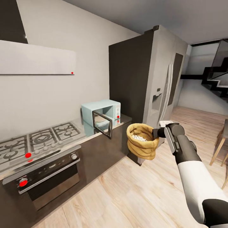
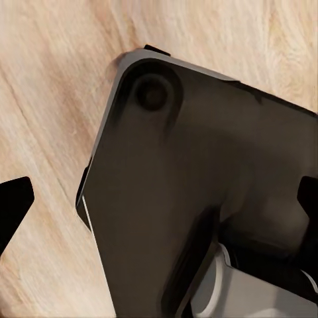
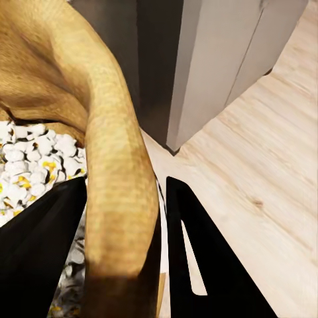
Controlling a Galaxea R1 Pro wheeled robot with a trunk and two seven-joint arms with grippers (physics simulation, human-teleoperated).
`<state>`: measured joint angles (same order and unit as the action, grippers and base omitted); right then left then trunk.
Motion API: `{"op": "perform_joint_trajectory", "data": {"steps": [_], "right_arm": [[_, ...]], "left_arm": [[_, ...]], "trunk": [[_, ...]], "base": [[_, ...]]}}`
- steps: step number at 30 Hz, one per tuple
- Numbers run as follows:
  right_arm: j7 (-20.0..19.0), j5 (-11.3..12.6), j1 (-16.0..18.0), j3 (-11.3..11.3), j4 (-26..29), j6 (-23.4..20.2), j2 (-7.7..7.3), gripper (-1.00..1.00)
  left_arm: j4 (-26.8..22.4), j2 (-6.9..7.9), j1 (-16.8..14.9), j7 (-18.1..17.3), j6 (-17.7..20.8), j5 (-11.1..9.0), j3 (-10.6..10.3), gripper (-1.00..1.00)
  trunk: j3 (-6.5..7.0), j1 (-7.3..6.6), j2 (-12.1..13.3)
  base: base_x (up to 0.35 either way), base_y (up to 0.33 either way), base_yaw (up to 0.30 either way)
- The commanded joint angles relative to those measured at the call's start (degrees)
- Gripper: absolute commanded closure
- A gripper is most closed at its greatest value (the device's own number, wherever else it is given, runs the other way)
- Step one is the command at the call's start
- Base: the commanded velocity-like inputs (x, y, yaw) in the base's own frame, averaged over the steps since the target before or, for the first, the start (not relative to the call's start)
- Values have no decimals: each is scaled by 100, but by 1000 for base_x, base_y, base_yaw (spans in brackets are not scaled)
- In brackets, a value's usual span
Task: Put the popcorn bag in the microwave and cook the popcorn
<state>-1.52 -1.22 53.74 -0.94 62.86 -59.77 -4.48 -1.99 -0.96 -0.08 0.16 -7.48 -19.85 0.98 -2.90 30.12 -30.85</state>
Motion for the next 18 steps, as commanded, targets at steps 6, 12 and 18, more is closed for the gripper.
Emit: {"op": "perform_joint_trajectory", "data": {"steps": [6, 12, 18], "right_arm": [[-29, -28, 5, -3, -20, -23, -7, 100], [-27, -14, 5, -3, -351, -23, 4, 100], [0, -48, 5, -7, -511, -23, 2, 100]], "left_arm": [[-3, -1, -1, 2, -8, -19, 7, -100], [-3, -9, -1, 2, -16, -17, 11, -100], [-3, -10, -1, 2, -25, -10, 16, -100]], "trunk": [[-10, 6, -9], [-10, 6, -9], [-10, 6, -9]], "base": [[323, 0, 0], [323, 0, 0], [323, -31, 0]]}}
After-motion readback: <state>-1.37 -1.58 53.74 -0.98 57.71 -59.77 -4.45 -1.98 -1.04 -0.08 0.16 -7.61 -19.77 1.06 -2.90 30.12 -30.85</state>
